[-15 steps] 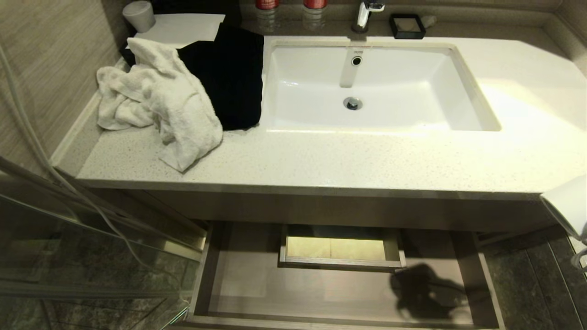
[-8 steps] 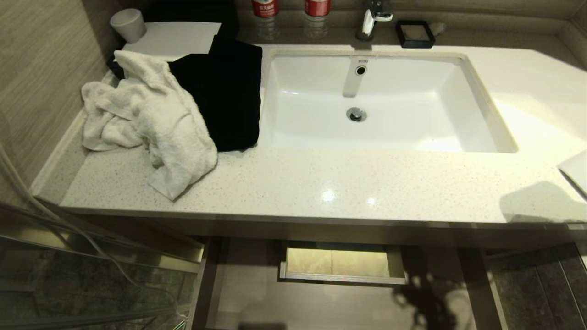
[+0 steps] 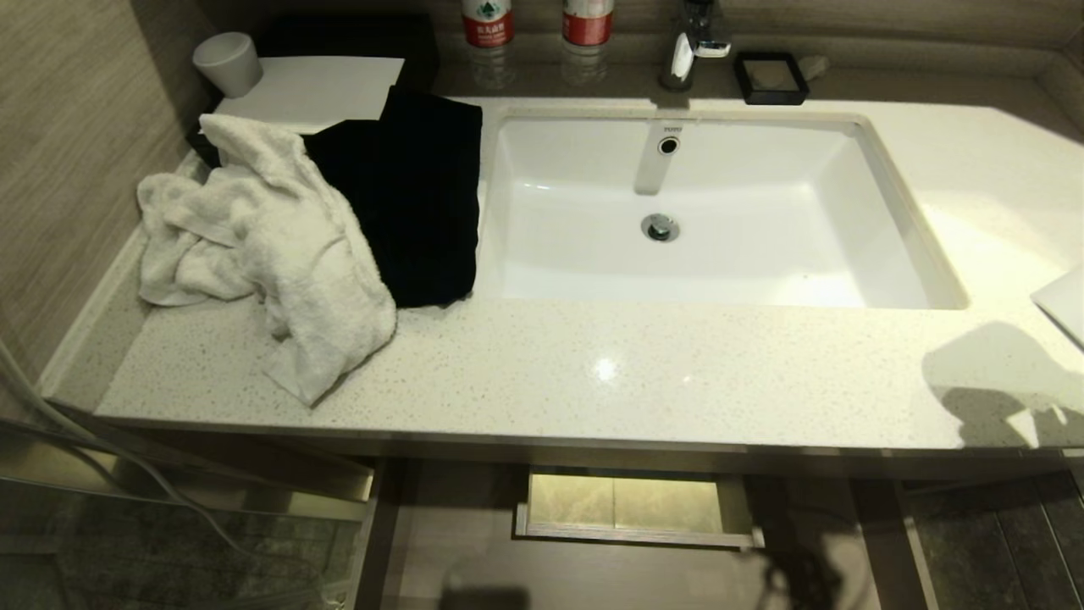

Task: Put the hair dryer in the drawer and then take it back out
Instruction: Place it on the countertop

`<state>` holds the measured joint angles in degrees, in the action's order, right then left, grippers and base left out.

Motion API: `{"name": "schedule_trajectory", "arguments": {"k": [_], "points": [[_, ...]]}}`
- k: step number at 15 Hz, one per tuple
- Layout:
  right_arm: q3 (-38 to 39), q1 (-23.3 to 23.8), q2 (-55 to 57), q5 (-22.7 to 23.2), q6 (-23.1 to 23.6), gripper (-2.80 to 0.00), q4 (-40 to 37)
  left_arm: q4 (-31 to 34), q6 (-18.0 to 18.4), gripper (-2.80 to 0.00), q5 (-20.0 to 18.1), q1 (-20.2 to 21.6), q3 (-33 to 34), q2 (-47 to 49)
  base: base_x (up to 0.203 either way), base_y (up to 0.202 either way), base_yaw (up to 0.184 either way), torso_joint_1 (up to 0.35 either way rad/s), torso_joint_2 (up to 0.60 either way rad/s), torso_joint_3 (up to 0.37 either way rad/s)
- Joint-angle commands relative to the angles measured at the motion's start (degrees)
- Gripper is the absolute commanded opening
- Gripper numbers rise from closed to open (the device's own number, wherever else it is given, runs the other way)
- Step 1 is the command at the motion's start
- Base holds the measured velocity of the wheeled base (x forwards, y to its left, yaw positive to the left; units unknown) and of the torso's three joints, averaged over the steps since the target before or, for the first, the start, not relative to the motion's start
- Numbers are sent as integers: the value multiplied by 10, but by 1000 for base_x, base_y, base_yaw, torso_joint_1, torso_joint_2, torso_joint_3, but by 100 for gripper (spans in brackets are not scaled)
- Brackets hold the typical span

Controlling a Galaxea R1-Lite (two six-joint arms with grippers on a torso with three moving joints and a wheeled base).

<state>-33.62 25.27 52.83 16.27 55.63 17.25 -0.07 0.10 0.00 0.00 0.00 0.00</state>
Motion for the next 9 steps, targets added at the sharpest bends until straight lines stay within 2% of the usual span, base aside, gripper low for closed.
{"name": "schedule_trajectory", "arguments": {"k": [1, 9], "points": [[-3, 8, 47, 3, -1, -280, -5, 0, 0, -280, 0, 0, 0, -1, 0, 0, 0, 0, 0, 0], [-105, 46, 208, 5, 8, -280, -19, 0, 0, -280, 0, 0, 0, -1, 0, 0, 0, 0, 0, 0]]}}
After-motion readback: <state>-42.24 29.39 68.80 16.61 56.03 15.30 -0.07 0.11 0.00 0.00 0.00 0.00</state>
